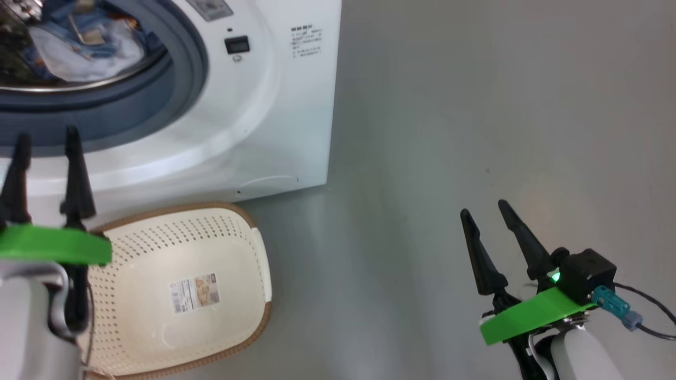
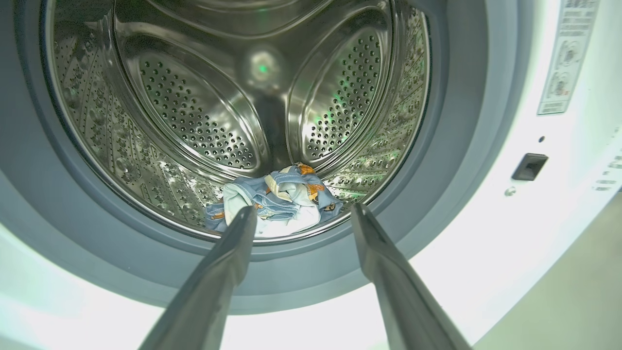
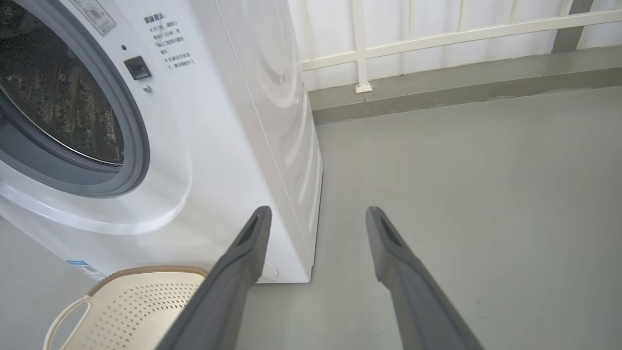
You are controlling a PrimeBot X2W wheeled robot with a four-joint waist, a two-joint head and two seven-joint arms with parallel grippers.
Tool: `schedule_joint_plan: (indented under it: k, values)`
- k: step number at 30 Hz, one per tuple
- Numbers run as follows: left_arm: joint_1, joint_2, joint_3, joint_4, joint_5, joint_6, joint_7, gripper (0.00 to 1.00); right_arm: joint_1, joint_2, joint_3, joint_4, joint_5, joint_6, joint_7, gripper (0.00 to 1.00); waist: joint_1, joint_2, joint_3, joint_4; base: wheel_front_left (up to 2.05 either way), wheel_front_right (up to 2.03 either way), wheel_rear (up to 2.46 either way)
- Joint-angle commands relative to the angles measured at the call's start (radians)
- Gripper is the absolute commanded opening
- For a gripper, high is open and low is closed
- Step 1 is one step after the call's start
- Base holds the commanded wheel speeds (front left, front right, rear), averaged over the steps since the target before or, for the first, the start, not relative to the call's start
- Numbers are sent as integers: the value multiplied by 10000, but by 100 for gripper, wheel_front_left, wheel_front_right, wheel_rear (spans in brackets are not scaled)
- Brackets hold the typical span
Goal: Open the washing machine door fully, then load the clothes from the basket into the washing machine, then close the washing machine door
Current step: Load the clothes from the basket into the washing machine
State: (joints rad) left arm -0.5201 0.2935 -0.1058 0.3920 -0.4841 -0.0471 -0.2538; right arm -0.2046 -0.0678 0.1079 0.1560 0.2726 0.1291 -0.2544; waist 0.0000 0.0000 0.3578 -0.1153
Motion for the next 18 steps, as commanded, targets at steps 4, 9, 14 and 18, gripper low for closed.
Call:
schedule_joint_plan:
  k: [4, 9, 14, 18]
  values:
    - [1172, -33, 788, -1044, 416, 115, -79, 100, 373, -84, 288, -149, -197, 16, -74, 100, 0, 0, -937, 127, 0, 0, 0]
    - [2690, -561, 1332, -1891, 919, 140, -79, 100, 614, -184, 412, -81, -285, 16, -74, 100, 0, 0, -1717, 66, 0, 0, 0]
    - [3754, -986, 1748, -2477, 1281, 155, -79, 100, 838, -260, 472, -51, -367, 16, -74, 100, 0, 0, -2234, 52, 0, 0, 0]
    - [4313, -1297, 2019, -2764, 1458, 184, -79, 100, 951, -300, 510, -41, -415, 16, -74, 100, 0, 0, -2486, 52, 0, 0, 0]
